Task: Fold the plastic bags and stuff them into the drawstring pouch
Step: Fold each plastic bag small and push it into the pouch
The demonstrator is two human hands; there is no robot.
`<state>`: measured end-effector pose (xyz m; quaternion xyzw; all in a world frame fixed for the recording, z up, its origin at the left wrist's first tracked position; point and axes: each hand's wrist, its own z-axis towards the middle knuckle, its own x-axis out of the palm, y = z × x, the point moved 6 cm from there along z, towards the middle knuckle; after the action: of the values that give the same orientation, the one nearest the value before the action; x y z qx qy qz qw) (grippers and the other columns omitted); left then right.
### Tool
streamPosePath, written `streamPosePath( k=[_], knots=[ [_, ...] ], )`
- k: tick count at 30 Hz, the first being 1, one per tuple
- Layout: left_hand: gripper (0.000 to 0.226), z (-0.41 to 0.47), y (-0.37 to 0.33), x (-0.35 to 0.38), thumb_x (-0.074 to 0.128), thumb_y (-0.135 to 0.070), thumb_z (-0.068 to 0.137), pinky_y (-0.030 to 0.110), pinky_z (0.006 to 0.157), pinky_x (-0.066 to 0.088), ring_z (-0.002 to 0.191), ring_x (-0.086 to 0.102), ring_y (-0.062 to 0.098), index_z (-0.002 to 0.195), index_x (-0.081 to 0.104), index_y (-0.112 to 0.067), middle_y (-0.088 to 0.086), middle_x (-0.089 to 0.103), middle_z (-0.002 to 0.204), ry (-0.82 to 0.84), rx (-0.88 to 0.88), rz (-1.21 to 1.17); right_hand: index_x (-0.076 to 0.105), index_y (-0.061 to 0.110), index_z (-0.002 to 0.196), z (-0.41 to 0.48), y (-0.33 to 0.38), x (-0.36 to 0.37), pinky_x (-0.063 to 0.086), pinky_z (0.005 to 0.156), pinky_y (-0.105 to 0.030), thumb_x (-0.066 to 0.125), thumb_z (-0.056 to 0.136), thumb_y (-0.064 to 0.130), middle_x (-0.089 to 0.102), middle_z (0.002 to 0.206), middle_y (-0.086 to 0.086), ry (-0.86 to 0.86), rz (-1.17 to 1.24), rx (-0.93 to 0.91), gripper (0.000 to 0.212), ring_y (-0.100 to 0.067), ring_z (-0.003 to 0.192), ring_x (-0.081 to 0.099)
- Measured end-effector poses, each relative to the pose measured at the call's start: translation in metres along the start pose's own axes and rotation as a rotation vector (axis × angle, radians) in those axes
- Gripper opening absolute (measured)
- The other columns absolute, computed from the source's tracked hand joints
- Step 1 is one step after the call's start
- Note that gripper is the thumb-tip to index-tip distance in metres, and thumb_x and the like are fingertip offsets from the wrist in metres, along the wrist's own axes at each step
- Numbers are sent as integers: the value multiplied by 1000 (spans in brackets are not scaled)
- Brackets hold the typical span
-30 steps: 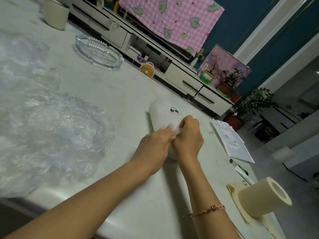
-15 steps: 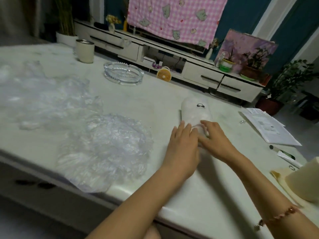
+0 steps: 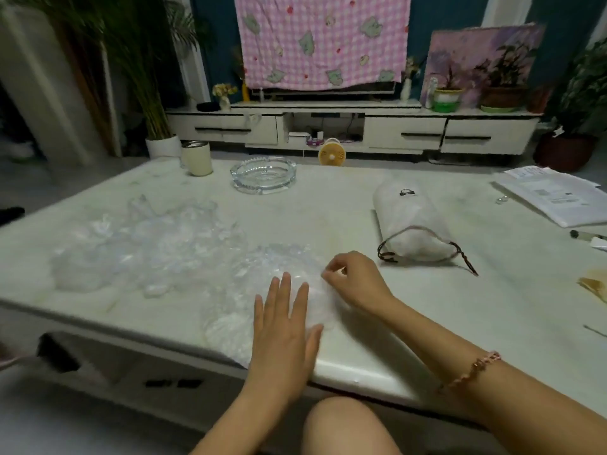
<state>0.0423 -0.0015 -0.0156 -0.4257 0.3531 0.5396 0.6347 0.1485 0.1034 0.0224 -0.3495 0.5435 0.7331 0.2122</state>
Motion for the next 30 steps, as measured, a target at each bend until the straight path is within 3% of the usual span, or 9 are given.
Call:
streamPosePath(
  k=[2, 6, 12, 15, 18, 20, 22, 26, 30],
  knots=[
    [54, 3, 1, -5, 41, -29, 88, 50, 109, 25, 137, 28, 32, 140, 35, -12, 20, 38, 145, -27, -19, -21, 69, 11, 87, -4, -5, -22, 38, 65, -21, 62, 88, 17, 68, 86, -2, -139, 216, 35, 10, -13, 77, 56],
    [60, 12, 20, -12, 30, -17, 100, 35, 115, -11, 145, -14, 19, 150, -4, -19, 7, -15, 157, 6, -141, -111, 63, 12, 80, -19, -16, -67, 40, 57, -10, 62, 89, 10, 59, 71, 4, -217, 524, 55, 9, -6, 65, 52],
    [60, 26, 47, -25, 34, -6, 96, 40, 117, -4, 146, -7, 25, 150, 10, -12, 9, -2, 158, 44, -301, -57, 65, -4, 88, -73, -75, -123, 39, 55, -9, 61, 89, 7, 61, 76, -7, -152, 466, 141, 12, -14, 69, 51],
    [50, 33, 20, -39, 38, -7, 94, 38, 118, 4, 145, 10, 27, 144, 33, -6, 13, 21, 155, -87, -173, -209, 65, 7, 92, -95, -102, -140, 42, 57, -9, 62, 88, 8, 66, 87, -6, -172, 349, 251, 5, -15, 73, 56],
    [50, 33, -40, -43, 32, -31, 94, 26, 113, 10, 142, 22, 24, 135, 48, -8, 10, 38, 148, -106, 30, -388, 53, 16, 112, -106, -117, -136, 44, 60, -19, 67, 86, 19, 60, 103, -5, -138, 350, 399, 29, -11, 77, 56],
    [47, 36, -76, -31, 36, -38, 99, 20, 112, 8, 144, 17, 16, 139, 43, -15, 2, 33, 151, 5, 90, -466, 46, 17, 116, -107, -118, -129, 42, 60, -20, 69, 84, 29, 58, 97, -2, -126, 400, 494, 41, -10, 75, 56],
    [51, 45, -100, -6, 38, -37, 99, 23, 113, 5, 145, 10, 16, 146, 29, -18, 0, 23, 155, 160, 75, -449, 49, 15, 114, -106, -121, -127, 42, 58, -18, 70, 84, 28, 58, 95, -4, -154, 392, 538, 39, -10, 70, 55],
    [62, 56, -107, 36, 26, -45, 100, 43, 117, -2, 146, -5, 26, 151, 4, -18, 7, 1, 159, 428, 61, -163, 67, 4, 85, -101, -124, -130, 40, 49, -15, 67, 84, 11, 61, 79, -10, -236, 374, 471, 7, -12, 61, 51],
    [59, 50, -108, 47, 11, -49, 99, 47, 115, -12, 144, -17, 22, 151, -5, -24, 3, -14, 158, 463, 128, -15, 64, 9, 72, -105, -142, -144, 41, 56, -23, 64, 86, 13, 64, 75, -5, -416, 443, 544, 14, -16, 64, 55]
  ],
)
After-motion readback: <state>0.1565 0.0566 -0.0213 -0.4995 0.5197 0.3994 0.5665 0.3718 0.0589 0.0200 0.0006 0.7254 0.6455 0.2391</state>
